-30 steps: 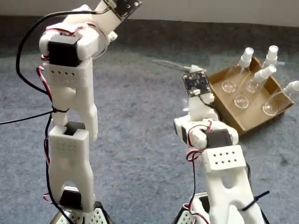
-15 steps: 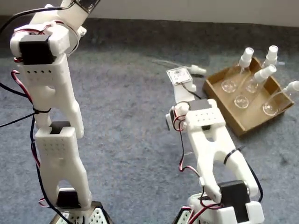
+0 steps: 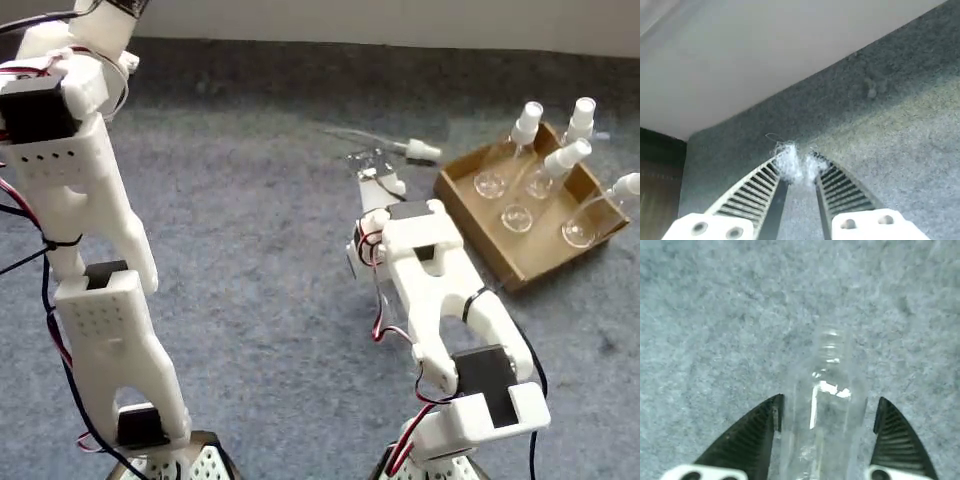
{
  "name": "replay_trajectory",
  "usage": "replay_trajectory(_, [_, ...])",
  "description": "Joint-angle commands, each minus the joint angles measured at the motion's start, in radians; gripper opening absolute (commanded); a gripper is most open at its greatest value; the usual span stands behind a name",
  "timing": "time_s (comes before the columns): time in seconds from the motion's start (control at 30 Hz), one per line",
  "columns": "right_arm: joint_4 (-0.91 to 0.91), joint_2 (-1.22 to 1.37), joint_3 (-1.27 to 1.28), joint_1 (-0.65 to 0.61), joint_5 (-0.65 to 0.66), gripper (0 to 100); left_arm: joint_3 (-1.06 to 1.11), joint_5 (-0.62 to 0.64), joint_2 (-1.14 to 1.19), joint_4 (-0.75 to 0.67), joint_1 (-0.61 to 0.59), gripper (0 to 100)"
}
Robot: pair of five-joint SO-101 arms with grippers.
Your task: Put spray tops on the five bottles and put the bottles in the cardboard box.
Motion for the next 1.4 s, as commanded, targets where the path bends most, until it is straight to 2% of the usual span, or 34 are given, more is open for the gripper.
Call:
replay_trajectory(0.0, [0.048, -0.079, -0.077, -0.008, 0.002, 26.2, -0.033, 0.055, -0.018, 0.006, -0.03, 1])
replay_trajectory(0.2, [0.194, -0.156, -0.186, -0.007, 0.005, 36.8, -0.031, 0.069, -0.085, 0.008, -0.035, 1])
replay_trajectory(0.3, [0.229, -0.177, -0.229, -0.007, 0.101, 36.8, -0.022, 0.069, -0.162, 0.009, -0.035, 1])
replay_trajectory(0.4, [0.232, -0.177, -0.294, -0.007, 0.161, 36.8, 0.099, 0.089, -0.257, 0.012, -0.036, 1])
replay_trajectory(0.6, [0.229, -0.077, -0.487, -0.002, 0.164, 36.8, 0.627, 0.15, -0.542, 0.012, -0.025, 1])
replay_trajectory(0.9, [0.107, 0.298, -0.797, 0.039, 0.169, 36.8, 1.316, 0.163, -0.92, -0.035, 0.059, 1])
replay_trajectory(1.2, [0.077, 0.697, -1.202, 0.159, 0.169, 36.8, 1.91, 0.164, -1.26, -0.354, 0.058, 1])
replay_trajectory(1.37, [0.084, 0.888, -1.477, 0.174, 0.204, 36.8, 2.21, 0.164, -1.509, -0.528, 0.076, 1])
